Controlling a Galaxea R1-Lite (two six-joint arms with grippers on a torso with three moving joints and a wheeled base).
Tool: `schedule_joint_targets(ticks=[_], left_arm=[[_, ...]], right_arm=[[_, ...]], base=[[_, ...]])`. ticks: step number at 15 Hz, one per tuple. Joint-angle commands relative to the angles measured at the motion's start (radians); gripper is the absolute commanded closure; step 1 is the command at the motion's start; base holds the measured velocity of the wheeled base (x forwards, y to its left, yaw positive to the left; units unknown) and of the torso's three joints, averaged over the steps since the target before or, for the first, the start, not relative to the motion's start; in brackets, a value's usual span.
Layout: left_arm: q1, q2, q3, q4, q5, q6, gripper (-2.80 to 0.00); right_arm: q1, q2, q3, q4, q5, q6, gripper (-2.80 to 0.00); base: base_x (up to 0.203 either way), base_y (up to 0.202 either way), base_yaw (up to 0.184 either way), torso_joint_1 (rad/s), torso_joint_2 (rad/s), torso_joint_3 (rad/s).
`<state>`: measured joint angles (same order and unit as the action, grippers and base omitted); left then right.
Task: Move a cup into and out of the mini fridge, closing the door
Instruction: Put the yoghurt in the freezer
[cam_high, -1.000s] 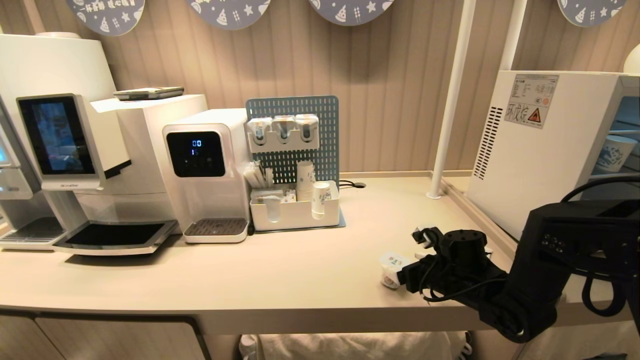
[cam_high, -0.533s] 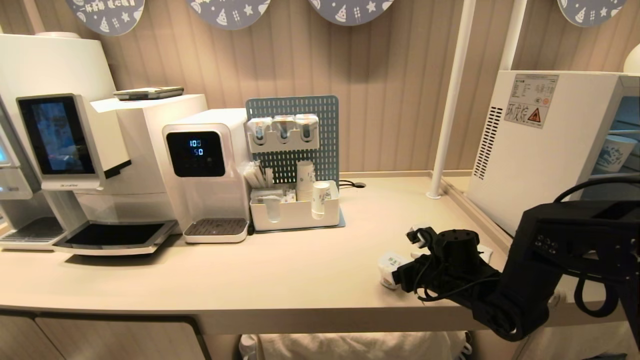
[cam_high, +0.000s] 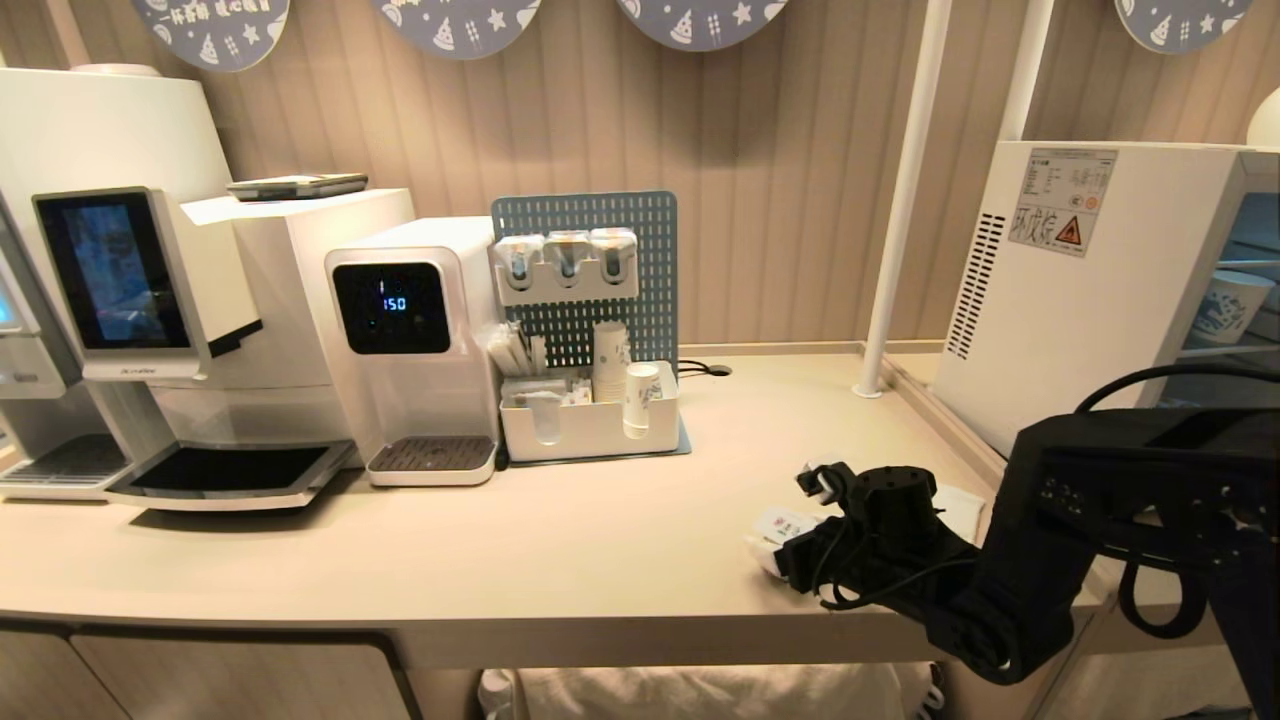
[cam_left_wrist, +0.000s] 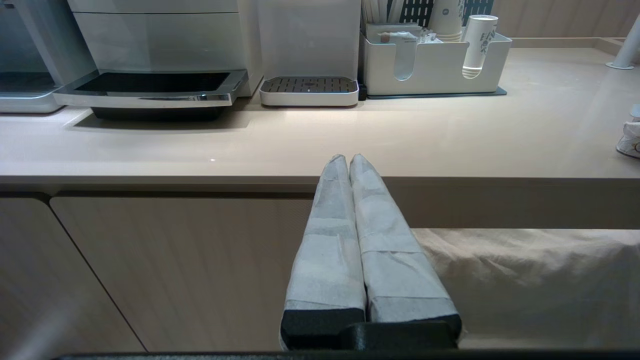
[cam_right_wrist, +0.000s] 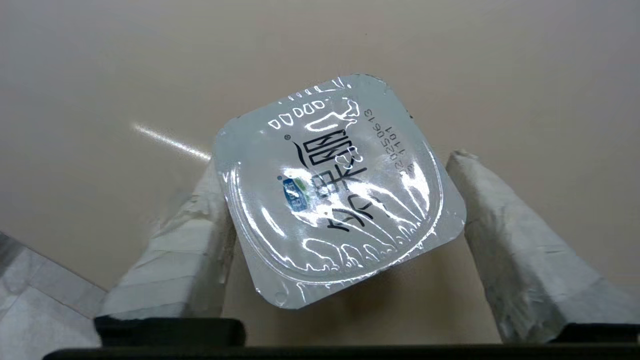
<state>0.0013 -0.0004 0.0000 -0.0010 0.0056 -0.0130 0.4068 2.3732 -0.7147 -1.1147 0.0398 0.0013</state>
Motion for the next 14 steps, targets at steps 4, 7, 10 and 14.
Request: schedule_joint_targets(ticks=[4,7,10,14], left_arm=[[0.000,0.000,0.003,-0.001,0.001,-0.001,0.00],[0.000,0.000,0.003,-0.001,0.001,-0.001,0.00],[0.000,0.000,0.003,-0.001,0.001,-0.001,0.00],[0.000,0.000,0.003,-0.001,0.001,-0.001,0.00]], right_arm=[[0.006,0.007,-0.003,-0.007,-0.021,0.000,0.00],[0.006,-0.011,0.008,-0.008,-0.022,0.004,0.00],[0.006,-0.107,0.054,-0.008,-0.037,0.023,0.00],[-0.001,-0.408,0.214,-0.008,-0.118,0.039,0.00]], base=[[0.000,0.000,0.000,0.000,0.00,0.000],[0.000,0.000,0.000,0.000,0.00,0.000],[0.000,0.000,0.000,0.000,0.00,0.000],[0.000,0.000,0.000,0.000,0.00,0.000]])
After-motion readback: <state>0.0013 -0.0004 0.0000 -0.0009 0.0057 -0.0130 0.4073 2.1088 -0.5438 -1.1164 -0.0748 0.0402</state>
